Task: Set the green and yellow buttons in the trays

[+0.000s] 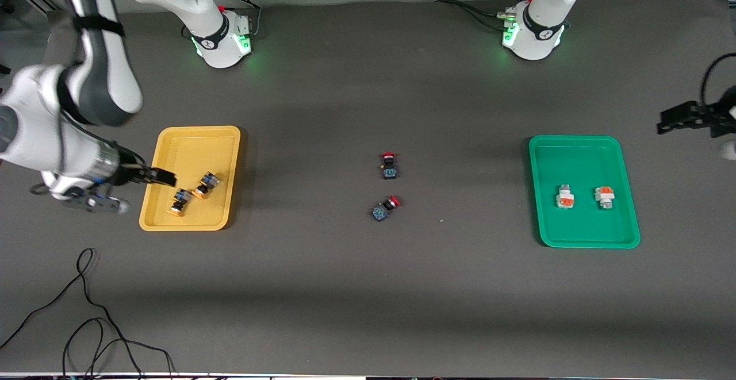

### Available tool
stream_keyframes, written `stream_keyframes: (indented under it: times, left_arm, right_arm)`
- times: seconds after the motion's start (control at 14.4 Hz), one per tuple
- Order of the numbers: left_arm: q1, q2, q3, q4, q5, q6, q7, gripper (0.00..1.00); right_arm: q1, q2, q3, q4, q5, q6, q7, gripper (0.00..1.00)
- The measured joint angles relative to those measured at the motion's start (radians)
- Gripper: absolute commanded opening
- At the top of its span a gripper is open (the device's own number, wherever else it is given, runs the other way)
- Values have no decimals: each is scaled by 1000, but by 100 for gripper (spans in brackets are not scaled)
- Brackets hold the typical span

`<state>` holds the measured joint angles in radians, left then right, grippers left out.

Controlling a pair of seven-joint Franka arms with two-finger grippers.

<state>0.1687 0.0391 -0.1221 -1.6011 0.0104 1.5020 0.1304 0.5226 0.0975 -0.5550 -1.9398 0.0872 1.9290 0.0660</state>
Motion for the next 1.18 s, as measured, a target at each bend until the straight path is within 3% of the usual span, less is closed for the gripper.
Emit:
stream_keyframes:
  times: [0.28, 0.42, 0.62, 0.69, 0.76, 0.97, 1.18]
  left_arm:
    - [-183, -19, 91, 0, -13, -4, -104, 100]
    - [-246, -24, 138, 0, -13, -4, -109, 100]
    - [-267, -34, 160, 0, -15, -4, -109, 100]
    - [-267, -37, 161, 0, -15, -4, -109, 100]
    - [-267, -38, 161, 0, -16, -4, -109, 100]
    - [-268, -38, 161, 0, -17, -4, -109, 100]
    - [-269, -38, 163, 0, -17, -4, -109, 100]
  right_arm:
    - [8, -111, 7, -1, -59, -75, -4, 100]
    - [-31, -148, 63, -2, -109, -106, -4, 100]
    - [-349, -188, 398, -5, -130, -139, -31, 100]
    - [-426, -197, 479, -3, -130, -144, -43, 100]
    - [-457, -203, 512, 5, -130, -151, -50, 100]
    - [-459, -211, 507, 82, -86, -229, -105, 100]
    - [-398, -212, 430, 150, -63, -285, -147, 100]
